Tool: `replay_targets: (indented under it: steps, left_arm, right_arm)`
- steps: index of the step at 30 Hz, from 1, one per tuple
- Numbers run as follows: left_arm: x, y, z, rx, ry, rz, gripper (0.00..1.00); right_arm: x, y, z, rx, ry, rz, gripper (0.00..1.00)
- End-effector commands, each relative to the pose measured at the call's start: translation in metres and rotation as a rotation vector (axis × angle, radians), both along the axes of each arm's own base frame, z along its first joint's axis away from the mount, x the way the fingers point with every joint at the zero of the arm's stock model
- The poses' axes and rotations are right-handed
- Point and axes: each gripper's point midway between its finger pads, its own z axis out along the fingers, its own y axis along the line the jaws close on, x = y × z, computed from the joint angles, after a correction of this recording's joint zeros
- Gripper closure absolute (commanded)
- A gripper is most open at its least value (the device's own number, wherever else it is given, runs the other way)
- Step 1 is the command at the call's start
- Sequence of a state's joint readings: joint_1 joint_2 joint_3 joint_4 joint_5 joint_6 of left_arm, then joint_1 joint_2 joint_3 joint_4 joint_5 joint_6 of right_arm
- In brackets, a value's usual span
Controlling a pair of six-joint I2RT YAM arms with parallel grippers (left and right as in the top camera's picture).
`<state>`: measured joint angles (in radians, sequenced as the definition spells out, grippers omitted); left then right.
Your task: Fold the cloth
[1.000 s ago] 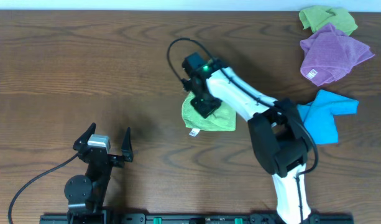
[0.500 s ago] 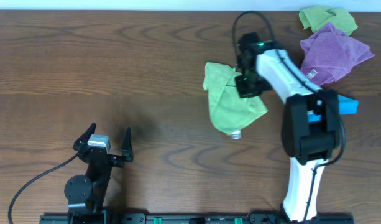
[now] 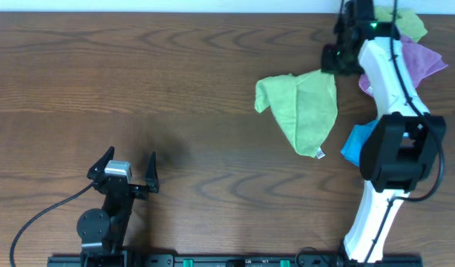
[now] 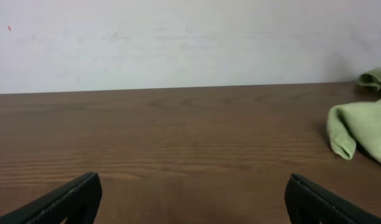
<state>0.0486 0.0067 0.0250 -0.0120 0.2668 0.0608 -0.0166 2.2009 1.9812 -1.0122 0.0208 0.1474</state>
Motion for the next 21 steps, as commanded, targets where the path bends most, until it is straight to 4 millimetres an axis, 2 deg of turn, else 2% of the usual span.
replay_targets:
  steps: [1,3,4,5,6,7,11,15,19,21]
  left_arm:
    - [-0.002,-0.007,-0.018,0.007,0.051,-0.042,0.04]
    - [-0.002,-0.007,-0.018,0.007,0.051,-0.042,0.04]
    - [-0.001,-0.007,-0.018,0.007,0.051,-0.042,0.05]
    - [-0.001,-0.007,-0.018,0.007,0.051,-0.042,0.04]
    - [-0.001,-0.007,-0.018,0.007,0.051,-0.042,0.05]
    - [-0.002,-0.007,-0.018,0.007,0.051,-0.042,0.04]
    - [-0.001,-0.007,-0.018,0.007,0.051,-0.042,0.05]
    - [-0.001,-0.007,-0.018,0.007,0.051,-0.042,0.04]
    - [-0.002,-0.007,-0.018,0.007,0.051,-0.042,0.05]
    - [-0.001,-0.007,-0.018,0.007,0.051,-0.042,0.05]
  right_arm:
    - [0.004,-0.041,0.016,-0.059,-0.046,-0.15,0.99]
    - [0.004,-0.048,0.015,-0.021,-0.049,-0.18,0.99]
    - [0.004,-0.047,0.015,0.002,-0.049,-0.178,0.9]
    - [0.003,-0.047,0.015,0.006,-0.048,-0.178,0.69]
    - [0.003,-0.047,0.015,0.006,-0.044,-0.177,0.43]
    - [0.001,-0.047,0.014,0.004,-0.039,-0.178,0.36]
    - [-0.003,-0.038,0.012,0.008,-0.014,-0.161,0.34]
    - [-0.004,-0.025,0.013,0.009,-0.008,-0.115,0.38]
    - [-0.003,0.009,0.016,0.084,-0.013,0.039,0.45]
    - [-0.003,0.025,0.016,0.109,-0.014,0.107,0.43]
